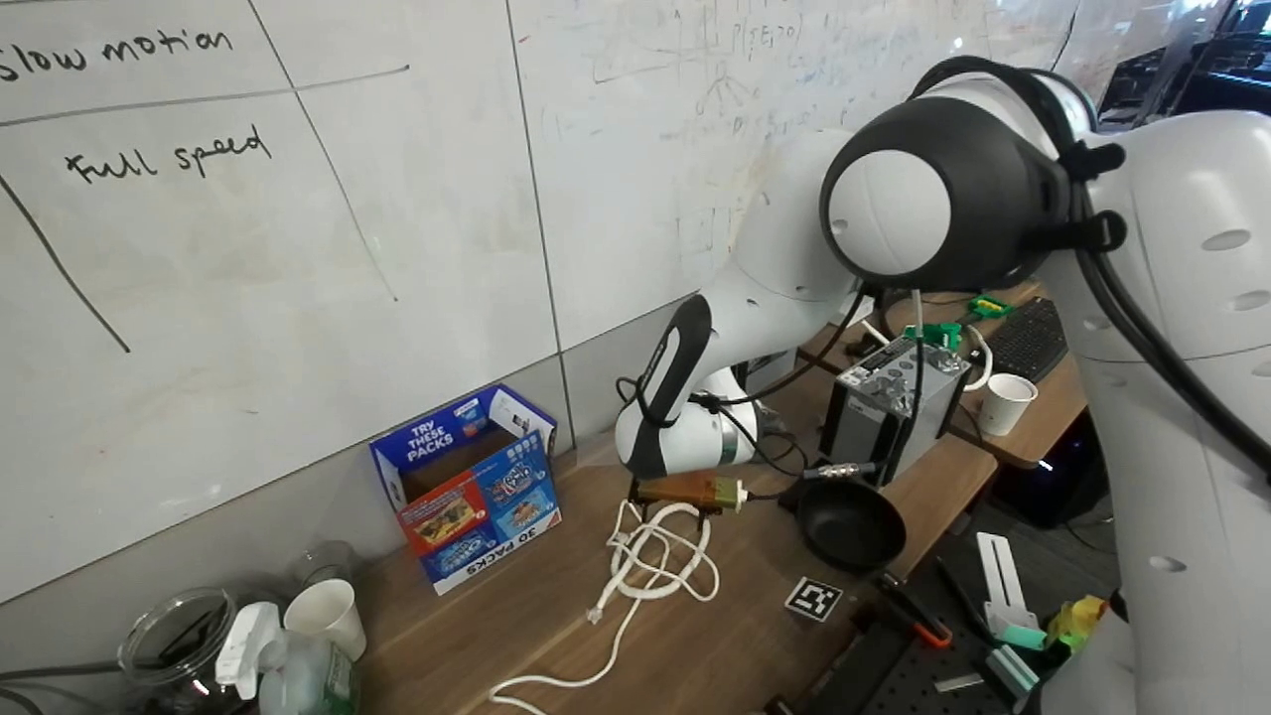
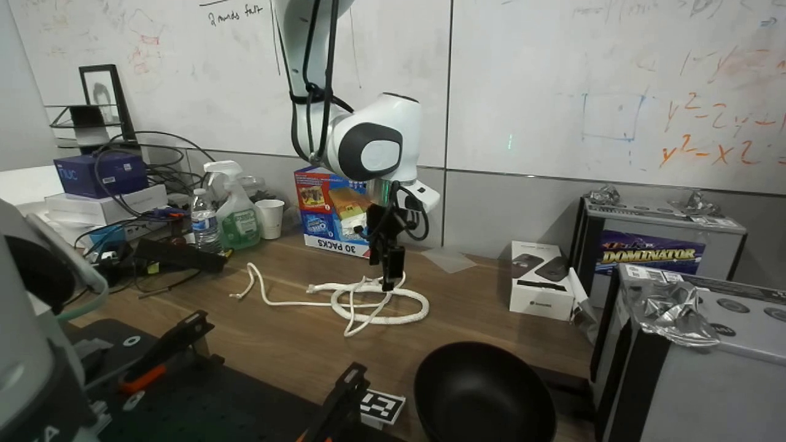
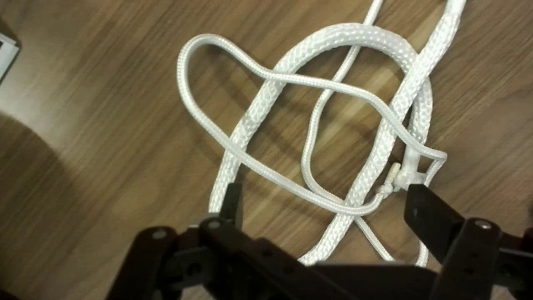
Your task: Put the strings in the blue box
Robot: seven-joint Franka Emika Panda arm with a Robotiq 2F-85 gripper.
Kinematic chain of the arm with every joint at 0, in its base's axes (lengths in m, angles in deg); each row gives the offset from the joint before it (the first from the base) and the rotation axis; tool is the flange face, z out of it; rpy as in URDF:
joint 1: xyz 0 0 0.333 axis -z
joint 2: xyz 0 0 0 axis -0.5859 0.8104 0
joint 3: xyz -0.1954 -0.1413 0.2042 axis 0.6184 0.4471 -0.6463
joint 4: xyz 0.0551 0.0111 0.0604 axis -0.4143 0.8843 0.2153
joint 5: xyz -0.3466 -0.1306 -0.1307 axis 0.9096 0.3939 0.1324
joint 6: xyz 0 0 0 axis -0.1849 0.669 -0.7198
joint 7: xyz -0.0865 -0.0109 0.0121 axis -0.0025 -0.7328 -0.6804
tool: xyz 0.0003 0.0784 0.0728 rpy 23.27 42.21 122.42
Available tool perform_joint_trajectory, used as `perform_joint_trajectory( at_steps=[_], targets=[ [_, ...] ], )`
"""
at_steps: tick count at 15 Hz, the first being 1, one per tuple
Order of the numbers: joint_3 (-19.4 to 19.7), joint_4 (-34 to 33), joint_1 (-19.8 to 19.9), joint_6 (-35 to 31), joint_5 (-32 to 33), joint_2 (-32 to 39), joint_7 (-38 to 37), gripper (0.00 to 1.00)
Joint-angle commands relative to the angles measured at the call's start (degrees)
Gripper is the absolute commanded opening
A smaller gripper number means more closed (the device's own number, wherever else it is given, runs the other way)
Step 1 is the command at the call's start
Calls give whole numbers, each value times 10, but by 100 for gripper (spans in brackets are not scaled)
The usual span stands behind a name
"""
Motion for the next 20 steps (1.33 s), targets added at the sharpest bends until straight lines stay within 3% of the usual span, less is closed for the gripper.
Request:
perform_joint_trajectory(
  at_steps=[1,7,20],
  targets=[
    [-34,-13,16,-6,-28,14,-33,100],
    [-61,-38,15,-50,-81,58,-70,100],
    [2,-129,-26,-76,-63,140,-140,100]
  ],
)
